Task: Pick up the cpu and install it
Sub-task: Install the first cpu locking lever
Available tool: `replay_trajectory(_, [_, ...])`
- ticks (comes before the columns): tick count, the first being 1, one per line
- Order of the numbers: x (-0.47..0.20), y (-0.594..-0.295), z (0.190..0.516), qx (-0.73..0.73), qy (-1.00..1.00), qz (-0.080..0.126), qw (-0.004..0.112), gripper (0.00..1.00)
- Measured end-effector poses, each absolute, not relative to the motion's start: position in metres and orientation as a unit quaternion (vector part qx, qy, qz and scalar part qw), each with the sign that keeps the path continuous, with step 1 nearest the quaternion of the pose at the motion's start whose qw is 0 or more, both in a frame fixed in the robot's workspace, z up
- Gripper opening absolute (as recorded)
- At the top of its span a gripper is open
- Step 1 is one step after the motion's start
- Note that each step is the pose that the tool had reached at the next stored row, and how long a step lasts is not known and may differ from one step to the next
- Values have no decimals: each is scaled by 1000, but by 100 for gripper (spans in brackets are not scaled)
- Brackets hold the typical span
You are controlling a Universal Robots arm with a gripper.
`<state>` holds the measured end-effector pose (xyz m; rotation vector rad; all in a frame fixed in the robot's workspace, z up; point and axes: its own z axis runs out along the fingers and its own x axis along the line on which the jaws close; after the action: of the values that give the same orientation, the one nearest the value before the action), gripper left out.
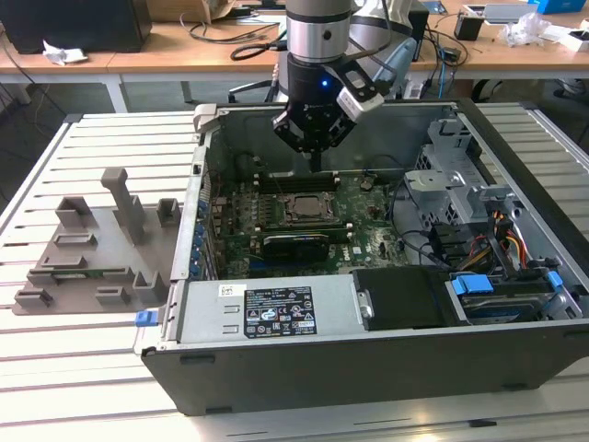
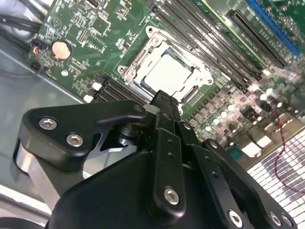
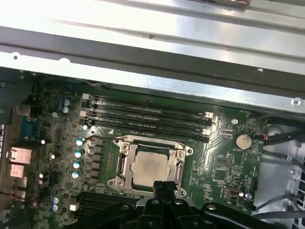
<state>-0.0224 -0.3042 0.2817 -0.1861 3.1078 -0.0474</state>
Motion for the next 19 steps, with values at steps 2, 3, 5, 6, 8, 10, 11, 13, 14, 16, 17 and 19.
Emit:
replay_trajectory(2, [-22, -304, 282, -45, 999, -16, 14, 11])
replay_trajectory(3, [-22, -304, 282, -39, 999, -16, 14, 11])
replay_trajectory(5, [-22, -304, 282, -23, 1000, -17, 13, 11])
replay_trajectory(6, [-22, -304, 282, -17, 1000, -17, 13, 11])
replay_trajectory(8, [-22, -304, 282, -9, 1000, -18, 13, 11])
replay_trajectory(10, [-22, -304, 282, -9, 1000, -18, 13, 11])
replay_trajectory(11, [-22, -304, 282, -9, 1000, -18, 13, 11])
replay_trajectory(13, [-22, -304, 282, -9, 1000, -18, 13, 11])
replay_trajectory(14, [-22, -304, 282, -9, 1000, -18, 13, 11])
replay_trajectory(16, [-23, -304, 282, -9, 1000, -18, 13, 11])
replay_trajectory(17, [-25, -304, 282, -9, 1000, -18, 13, 11])
replay_trajectory(19, [-28, -304, 282, -9, 1000, -18, 13, 11])
